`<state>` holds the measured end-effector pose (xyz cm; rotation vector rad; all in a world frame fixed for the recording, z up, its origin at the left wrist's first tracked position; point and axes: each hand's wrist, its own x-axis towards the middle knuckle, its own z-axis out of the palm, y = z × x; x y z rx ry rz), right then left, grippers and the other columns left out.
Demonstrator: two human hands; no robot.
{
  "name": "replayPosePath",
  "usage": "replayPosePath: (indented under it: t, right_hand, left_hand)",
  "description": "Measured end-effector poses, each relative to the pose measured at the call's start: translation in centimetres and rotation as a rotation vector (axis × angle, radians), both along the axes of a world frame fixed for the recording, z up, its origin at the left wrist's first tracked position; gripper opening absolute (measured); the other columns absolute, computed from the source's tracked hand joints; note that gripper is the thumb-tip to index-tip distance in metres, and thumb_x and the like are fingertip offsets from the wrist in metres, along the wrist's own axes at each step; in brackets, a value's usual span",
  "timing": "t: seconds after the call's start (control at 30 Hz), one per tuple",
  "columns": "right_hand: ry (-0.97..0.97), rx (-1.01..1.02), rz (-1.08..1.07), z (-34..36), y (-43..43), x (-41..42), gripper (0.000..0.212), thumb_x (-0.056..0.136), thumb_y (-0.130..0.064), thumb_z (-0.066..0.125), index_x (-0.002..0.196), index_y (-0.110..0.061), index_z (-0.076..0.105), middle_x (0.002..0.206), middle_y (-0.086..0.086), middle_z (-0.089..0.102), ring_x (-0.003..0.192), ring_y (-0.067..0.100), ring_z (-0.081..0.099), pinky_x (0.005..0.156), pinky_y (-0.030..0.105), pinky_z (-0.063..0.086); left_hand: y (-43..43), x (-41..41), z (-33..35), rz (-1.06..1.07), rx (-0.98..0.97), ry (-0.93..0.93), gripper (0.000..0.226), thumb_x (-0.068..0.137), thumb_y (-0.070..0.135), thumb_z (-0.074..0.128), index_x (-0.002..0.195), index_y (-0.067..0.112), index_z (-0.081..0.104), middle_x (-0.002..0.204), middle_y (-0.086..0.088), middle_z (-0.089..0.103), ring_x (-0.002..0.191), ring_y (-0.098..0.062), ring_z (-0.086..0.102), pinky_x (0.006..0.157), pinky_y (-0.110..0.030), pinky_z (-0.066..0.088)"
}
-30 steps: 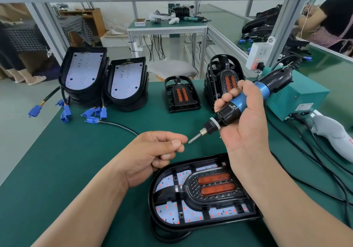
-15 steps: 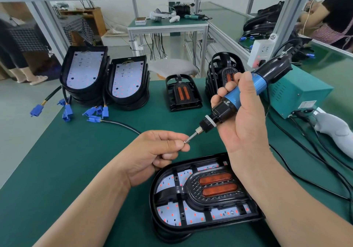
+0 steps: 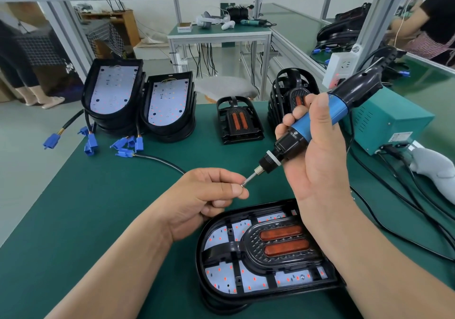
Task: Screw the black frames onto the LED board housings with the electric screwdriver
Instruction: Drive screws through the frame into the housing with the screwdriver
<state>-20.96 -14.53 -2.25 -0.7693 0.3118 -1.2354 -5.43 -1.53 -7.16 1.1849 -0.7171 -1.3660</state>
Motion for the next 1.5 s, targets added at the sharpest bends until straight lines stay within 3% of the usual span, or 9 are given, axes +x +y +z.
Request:
replayPosePath:
  t: [0.27, 0.47, 0.7, 0.8, 0.87, 0.93, 1.0, 1.27, 1.5]
  right_hand:
    - [0.071, 0.05, 0.007, -0.1, -0.1, 0.1, 0.023, 0.104, -0.034, 0.065, 0.113, -0.016, 0.055, 0.087, -0.002, 0.06, 0.077, 0.014, 0.059, 0.086, 0.036, 0.052]
    - [0.005, 0.247, -0.021, -0.8, -1.0, 0.2, 0.034, 0.101, -0.034, 0.071, 0.12, -0.012, 0.055, 0.085, 0.001, 0.061, 0.075, 0.015, 0.059, 0.085, 0.037, 0.058]
    - [-0.104, 0.325, -0.064, -0.7, -2.1, -0.6, 0.026, 0.1, -0.028, 0.074, 0.107, -0.009, 0.058, 0.08, 0.003, 0.06, 0.068, 0.017, 0.059, 0.075, 0.036, 0.059]
    - [-0.119, 0.287, -0.059, -0.3, -2.8, -1.8, 0.02, 0.099, -0.02, 0.073, 0.105, -0.009, 0.058, 0.077, 0.003, 0.059, 0.064, 0.016, 0.058, 0.071, 0.034, 0.058]
    - [-0.099, 0.236, -0.044, -0.1, -3.3, -2.7, 0.016, 0.099, -0.018, 0.07, 0.104, -0.009, 0.058, 0.077, 0.002, 0.058, 0.062, 0.014, 0.056, 0.067, 0.032, 0.057]
    - [-0.067, 0.186, -0.023, 0.0, -3.7, -3.6, 0.013, 0.1, -0.019, 0.066, 0.106, -0.011, 0.058, 0.078, 0.001, 0.057, 0.062, 0.012, 0.054, 0.064, 0.028, 0.054]
    - [-0.043, 0.146, -0.004, 0.2, -4.2, -4.3, 0.013, 0.101, -0.021, 0.063, 0.11, -0.012, 0.057, 0.08, -0.001, 0.055, 0.063, 0.011, 0.051, 0.062, 0.025, 0.051]
    - [0.043, -0.015, 0.074, 0.4, -4.2, -4.6, 0.008, 0.105, -0.021, 0.053, 0.108, -0.016, 0.058, 0.078, -0.003, 0.051, 0.06, 0.01, 0.047, 0.058, 0.023, 0.046]
    - [0.11, -0.115, 0.156, 0.1, -3.6, -4.0, 0.011, 0.103, -0.019, 0.051, 0.112, -0.018, 0.057, 0.079, -0.003, 0.05, 0.059, 0.011, 0.046, 0.056, 0.025, 0.046]
  left_hand:
    - [0.0, 0.0, -0.3, 0.008, -0.022, -0.024, 0.021, 0.078, 0.001, 0.079, 0.096, 0.01, 0.082, 0.094, -0.023, 0.075, 0.054, -0.008, 0.033, 0.042, -0.014, 0.028]
    - [0.0, 0.1, -0.2, -0.02, -0.029, -0.046, 0.026, 0.083, 0.004, 0.078, 0.109, 0.004, 0.079, 0.098, -0.02, 0.075, 0.055, -0.008, 0.034, 0.044, -0.014, 0.028]
    - [0.5, 0.5, 0.4, -0.046, -0.013, -0.15, 0.035, 0.082, 0.026, 0.084, 0.108, 0.003, 0.08, 0.087, -0.01, 0.069, 0.057, -0.006, 0.039, 0.045, -0.013, 0.03]
    - [0.8, 0.5, 0.7, -0.073, 0.038, -0.383, 0.046, 0.071, 0.045, 0.087, 0.1, 0.009, 0.082, 0.074, -0.001, 0.062, 0.052, -0.007, 0.037, 0.046, -0.015, 0.029]
    - [1.0, 0.5, 1.0, -0.126, 0.053, -0.536, 0.04, 0.073, 0.049, 0.086, 0.096, 0.018, 0.084, 0.075, 0.007, 0.071, 0.054, -0.006, 0.055, 0.051, -0.013, 0.041]
    - [1.2, 0.5, 1.2, -0.17, 0.046, -0.673, 0.029, 0.075, 0.05, 0.085, 0.095, 0.029, 0.085, 0.089, 0.007, 0.081, 0.078, -0.005, 0.074, 0.068, -0.012, 0.051]
    - [1.3, 0.6, 1.3, -0.185, 0.044, -0.765, 0.022, 0.078, 0.049, 0.083, 0.095, 0.036, 0.085, 0.095, 0.01, 0.081, 0.088, -0.002, 0.074, 0.076, -0.011, 0.051]
    - [1.2, 0.0, 1.1, -0.152, 0.045, -0.862, 0.004, 0.087, 0.037, 0.082, 0.086, 0.033, 0.084, 0.065, 0.014, 0.068, 0.06, 0.004, 0.054, 0.059, -0.009, 0.04]
    - [1.3, 0.0, 1.0, -0.142, 0.034, -0.87, 0.006, 0.088, 0.033, 0.085, 0.083, 0.031, 0.082, 0.057, 0.018, 0.06, 0.054, 0.004, 0.052, 0.054, -0.006, 0.037]
